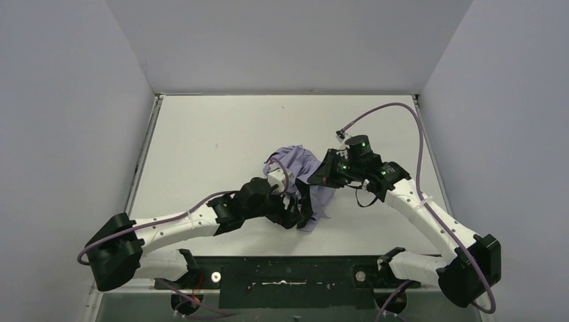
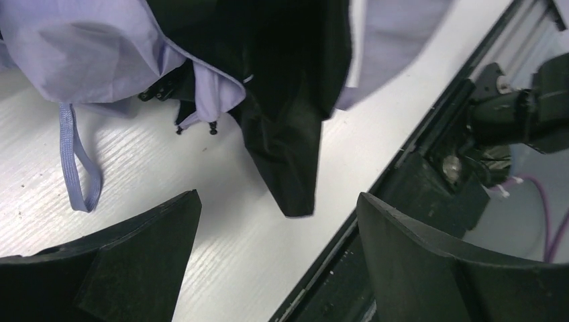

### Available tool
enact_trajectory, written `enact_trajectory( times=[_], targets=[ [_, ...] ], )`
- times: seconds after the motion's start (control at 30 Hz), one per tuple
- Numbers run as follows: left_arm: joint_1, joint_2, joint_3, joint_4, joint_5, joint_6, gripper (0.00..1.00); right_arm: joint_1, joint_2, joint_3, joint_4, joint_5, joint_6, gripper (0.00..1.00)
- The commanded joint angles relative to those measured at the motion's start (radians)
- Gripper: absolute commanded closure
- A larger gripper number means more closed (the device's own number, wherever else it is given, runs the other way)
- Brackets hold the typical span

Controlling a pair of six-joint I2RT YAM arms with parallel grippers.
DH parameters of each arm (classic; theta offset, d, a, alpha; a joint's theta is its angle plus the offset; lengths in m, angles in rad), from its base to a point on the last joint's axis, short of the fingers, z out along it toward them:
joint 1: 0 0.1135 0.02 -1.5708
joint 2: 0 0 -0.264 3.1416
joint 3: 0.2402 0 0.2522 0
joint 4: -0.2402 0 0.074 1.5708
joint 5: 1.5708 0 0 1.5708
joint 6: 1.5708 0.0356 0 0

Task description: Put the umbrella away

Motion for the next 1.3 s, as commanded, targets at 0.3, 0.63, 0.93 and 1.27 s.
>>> enact_trajectory(
  times=[0.3,0.63,0.93,1.27],
  targets=[
    [-0.045,0.207,0.088,0.145,-0.062,-0.014,0.16,0.022,-0.058,-0.007,0.125,-0.013,0.086,0.97],
    [-0.036,0.206,0.046,0.126,-0.084,-0.037,0.78,0.024,-0.074,0.008,0.068,0.033,0.048,0.97],
    [0.11,0.086,-0.018,0.052,-0.094,0.0,1.0,0.022,-0.071,0.032,0.006,0.067,-0.005,0.96],
    [0.278,0.12,0.016,0.015,-0.01,0.1,0.93,0.021,-0.062,0.051,0.045,-0.008,0.024,0.95]
  ],
)
